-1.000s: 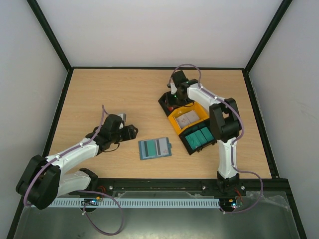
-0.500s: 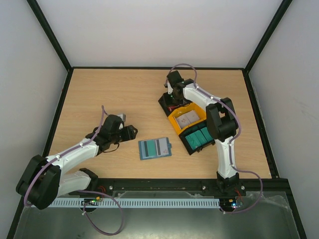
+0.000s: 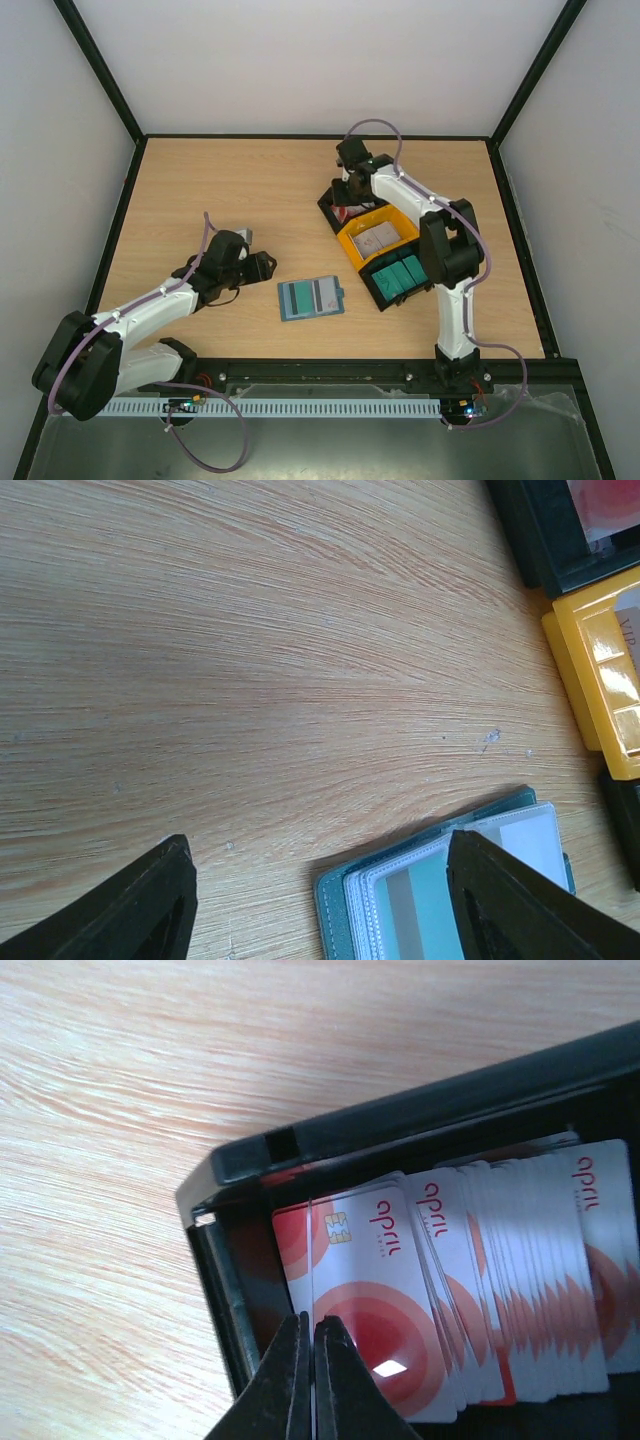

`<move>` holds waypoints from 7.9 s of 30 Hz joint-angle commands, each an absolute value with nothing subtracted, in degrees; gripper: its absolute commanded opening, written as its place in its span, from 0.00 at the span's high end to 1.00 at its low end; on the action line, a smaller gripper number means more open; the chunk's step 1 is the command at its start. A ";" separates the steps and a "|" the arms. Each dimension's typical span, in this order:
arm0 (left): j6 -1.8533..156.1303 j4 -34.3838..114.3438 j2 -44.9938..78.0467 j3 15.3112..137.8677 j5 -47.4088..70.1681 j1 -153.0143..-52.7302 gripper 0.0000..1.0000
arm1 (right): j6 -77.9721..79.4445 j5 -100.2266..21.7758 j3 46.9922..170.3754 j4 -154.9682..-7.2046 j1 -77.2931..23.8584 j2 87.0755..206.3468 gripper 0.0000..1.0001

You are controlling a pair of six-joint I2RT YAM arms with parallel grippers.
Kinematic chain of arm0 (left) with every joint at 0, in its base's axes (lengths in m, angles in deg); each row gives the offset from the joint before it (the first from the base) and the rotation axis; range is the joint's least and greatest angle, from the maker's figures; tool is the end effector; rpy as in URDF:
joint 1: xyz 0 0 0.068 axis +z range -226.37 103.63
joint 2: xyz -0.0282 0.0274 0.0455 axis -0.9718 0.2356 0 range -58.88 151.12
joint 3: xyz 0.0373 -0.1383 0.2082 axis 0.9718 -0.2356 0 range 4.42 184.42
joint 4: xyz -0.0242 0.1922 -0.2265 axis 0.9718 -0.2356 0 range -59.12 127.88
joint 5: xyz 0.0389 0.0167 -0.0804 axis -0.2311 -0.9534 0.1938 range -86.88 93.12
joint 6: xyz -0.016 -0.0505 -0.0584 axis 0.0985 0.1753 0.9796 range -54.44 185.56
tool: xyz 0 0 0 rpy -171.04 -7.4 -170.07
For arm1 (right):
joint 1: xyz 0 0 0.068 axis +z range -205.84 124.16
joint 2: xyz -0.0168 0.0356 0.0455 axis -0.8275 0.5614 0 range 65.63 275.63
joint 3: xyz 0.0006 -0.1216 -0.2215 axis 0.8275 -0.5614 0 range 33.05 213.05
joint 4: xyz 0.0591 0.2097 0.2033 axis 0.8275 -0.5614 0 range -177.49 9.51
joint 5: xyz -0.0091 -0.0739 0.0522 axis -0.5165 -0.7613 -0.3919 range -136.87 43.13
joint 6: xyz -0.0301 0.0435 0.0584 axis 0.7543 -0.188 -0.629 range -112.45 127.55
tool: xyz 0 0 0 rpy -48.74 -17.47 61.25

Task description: Put the credit cards into the card holder

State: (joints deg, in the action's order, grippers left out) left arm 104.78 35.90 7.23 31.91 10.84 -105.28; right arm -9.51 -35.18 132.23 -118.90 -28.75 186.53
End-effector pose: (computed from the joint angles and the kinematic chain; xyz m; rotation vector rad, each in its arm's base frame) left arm 0.2474 -0.1471 0.1139 -0.1411 2.3898 -0.7503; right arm 0.4393 0.2401 0.1514 -0.3079 2.6693 0.5240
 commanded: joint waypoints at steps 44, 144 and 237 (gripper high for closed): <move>141.61 71.91 -4.83 28.08 28.69 -112.88 0.47 | -81.77 1.78 65.87 -38.38 -22.02 135.36 0.98; 139.96 81.65 19.13 13.91 2.16 -132.68 0.97 | -36.29 -45.22 69.22 -92.57 -0.71 150.32 0.64; 144.14 93.87 32.79 13.59 -3.91 -135.93 0.93 | -46.79 -36.69 58.84 -78.91 -0.67 148.29 0.73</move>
